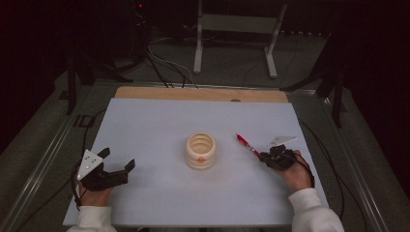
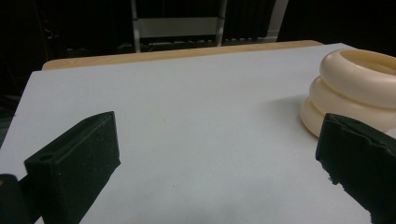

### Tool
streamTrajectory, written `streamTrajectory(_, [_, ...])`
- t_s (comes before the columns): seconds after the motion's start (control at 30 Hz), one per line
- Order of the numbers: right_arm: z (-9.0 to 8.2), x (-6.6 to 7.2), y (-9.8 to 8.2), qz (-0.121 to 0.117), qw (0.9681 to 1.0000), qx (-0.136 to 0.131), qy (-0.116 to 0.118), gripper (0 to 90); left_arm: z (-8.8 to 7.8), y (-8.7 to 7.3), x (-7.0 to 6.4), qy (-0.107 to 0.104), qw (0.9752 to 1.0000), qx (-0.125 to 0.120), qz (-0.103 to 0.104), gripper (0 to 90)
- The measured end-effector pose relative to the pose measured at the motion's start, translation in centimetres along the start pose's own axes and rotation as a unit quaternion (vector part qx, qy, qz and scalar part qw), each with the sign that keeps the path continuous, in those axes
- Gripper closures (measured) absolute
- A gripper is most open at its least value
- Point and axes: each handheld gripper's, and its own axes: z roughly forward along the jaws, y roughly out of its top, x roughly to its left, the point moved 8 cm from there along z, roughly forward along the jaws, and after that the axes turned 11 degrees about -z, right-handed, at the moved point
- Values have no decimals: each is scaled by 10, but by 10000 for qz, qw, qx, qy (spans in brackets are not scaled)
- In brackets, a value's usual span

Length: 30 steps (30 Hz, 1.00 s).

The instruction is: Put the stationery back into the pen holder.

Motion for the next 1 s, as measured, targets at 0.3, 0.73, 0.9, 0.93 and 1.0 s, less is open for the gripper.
streamTrajectory(0.3, [-17, 3, 10, -18, 9997, -249, -45, 812, 0, 0, -1, -1, 10000, 2, 10, 3])
streamTrajectory(0.73, [-39, 12, 29, -256, 9985, -474, -12, 812, 1, -1, 0, 9, 10000, 10, 16, 3])
streamTrajectory(0.9, [-47, 17, 37, -351, 9978, -568, 10, 812, 1, -1, 0, 3, 10000, 1, 17, 3])
streamTrajectory(0.93, [-48, 17, 39, -365, 9975, -597, 15, 811, 1, -1, 0, 14, 10000, -11, 20, 3])
streamTrajectory(1.0, [-51, 18, 41, -368, 9974, -623, 31, 812, 0, 0, 0, 23, 10000, -27, 17, 3])
